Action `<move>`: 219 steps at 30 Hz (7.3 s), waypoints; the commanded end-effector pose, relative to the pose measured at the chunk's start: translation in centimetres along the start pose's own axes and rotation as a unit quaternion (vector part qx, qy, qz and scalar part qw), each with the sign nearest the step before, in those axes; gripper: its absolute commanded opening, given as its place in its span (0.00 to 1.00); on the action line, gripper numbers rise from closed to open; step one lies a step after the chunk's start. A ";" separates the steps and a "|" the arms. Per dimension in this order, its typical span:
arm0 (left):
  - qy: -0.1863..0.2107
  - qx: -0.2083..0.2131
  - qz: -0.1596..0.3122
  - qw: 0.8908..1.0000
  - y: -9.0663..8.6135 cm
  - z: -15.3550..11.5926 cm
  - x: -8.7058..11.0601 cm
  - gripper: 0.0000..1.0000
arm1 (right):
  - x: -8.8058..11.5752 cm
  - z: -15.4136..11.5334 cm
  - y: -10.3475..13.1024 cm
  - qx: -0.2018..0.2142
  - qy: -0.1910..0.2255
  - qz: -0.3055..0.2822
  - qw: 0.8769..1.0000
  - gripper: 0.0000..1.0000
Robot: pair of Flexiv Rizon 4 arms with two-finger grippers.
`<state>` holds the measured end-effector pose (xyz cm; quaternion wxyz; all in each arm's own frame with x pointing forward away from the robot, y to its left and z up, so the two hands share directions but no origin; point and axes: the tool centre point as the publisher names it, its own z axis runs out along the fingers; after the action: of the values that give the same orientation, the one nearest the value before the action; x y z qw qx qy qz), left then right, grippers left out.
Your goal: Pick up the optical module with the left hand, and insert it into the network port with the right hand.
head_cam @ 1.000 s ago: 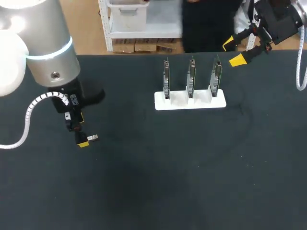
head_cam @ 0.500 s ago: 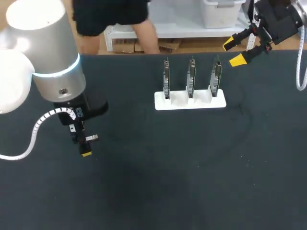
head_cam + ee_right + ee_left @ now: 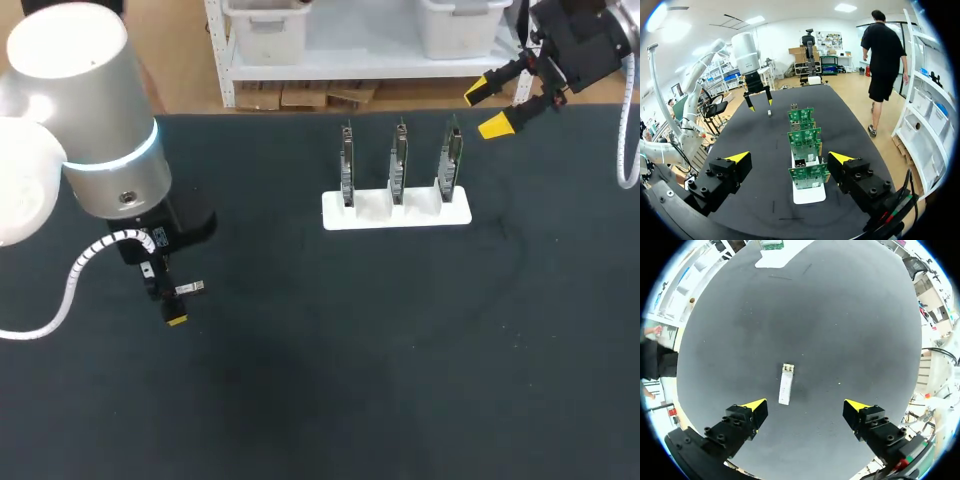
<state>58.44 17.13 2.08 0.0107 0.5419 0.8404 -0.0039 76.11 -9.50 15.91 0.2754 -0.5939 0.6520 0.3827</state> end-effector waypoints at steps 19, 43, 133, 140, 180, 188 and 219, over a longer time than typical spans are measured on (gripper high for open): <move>-0.003 0.018 0.028 0.999 1.8 1.4 -1.0 1.00 | 0.0 0.0 0.2 0.002 0.000 0.000 1.000 1.00; -0.004 0.028 0.034 0.999 1.6 3.0 -1.0 1.00 | 0.0 0.0 0.2 0.002 0.000 0.000 1.000 1.00; -0.159 0.013 0.003 0.987 2.4 -9.6 1.1 0.00 | 0.0 0.0 0.2 0.002 0.000 0.000 1.000 1.00; -0.202 0.004 0.003 0.979 2.2 -10.1 0.7 0.00 | 0.0 0.0 0.2 0.002 0.000 0.000 1.000 1.00; -0.333 -0.065 0.189 0.921 7.6 -19.3 -15.5 0.00 | 0.0 0.0 0.2 0.002 0.000 0.000 1.000 1.00; -0.405 -0.058 0.278 0.869 8.6 -21.1 -23.1 0.00 | 0.0 0.0 0.2 0.002 0.000 0.000 1.000 1.00; -0.490 -0.018 0.312 0.814 7.0 -20.5 -29.2 0.00 | 0.0 0.0 0.2 0.002 0.000 0.000 1.000 1.00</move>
<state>76.51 -5.14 24.36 0.4112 0.7101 0.5184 -0.2407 76.11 -9.49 15.92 0.2754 -0.5939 0.6520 0.3826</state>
